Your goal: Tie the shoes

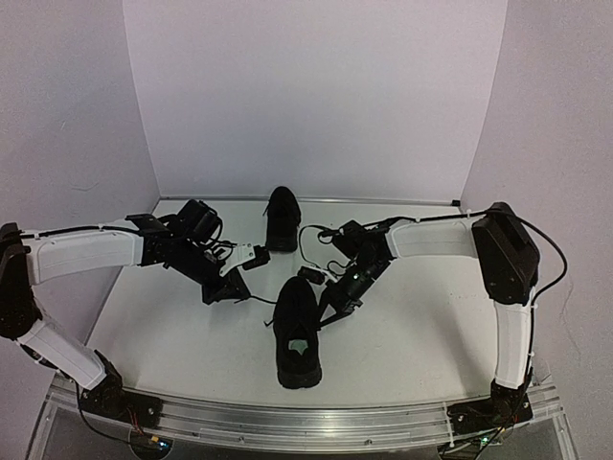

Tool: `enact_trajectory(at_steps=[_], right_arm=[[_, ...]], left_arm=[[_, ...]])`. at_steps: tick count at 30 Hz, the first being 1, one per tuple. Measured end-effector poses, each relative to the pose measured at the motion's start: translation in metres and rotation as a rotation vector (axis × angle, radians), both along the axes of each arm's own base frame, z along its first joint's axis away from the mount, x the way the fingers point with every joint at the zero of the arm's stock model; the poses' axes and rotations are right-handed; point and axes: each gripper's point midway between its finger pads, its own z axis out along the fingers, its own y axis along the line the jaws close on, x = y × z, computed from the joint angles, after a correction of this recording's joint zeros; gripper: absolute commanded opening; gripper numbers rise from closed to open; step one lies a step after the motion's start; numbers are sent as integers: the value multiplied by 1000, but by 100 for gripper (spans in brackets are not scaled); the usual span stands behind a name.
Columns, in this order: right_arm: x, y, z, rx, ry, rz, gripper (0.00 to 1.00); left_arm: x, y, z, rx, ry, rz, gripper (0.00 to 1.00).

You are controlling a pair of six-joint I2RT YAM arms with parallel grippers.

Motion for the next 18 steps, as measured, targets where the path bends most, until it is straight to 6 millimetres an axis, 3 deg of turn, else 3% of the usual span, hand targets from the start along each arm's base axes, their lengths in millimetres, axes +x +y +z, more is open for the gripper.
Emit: enact_trajectory(at_steps=[3,6,12,18], right_arm=[[0,0,0,-3,1,-2,0],[0,0,-1,-17,1,-11,0],[7,-4,4,-73,-56,-53,0],[19,-7,17,-98,-129,-108,0]], left_arm=[[-1,1,-2,3,8,5,30],[1,-1,-1,-11,17,29,38],[25,-25,8,-108,110,183,42],[44,-61,19,-317,352,387,44]])
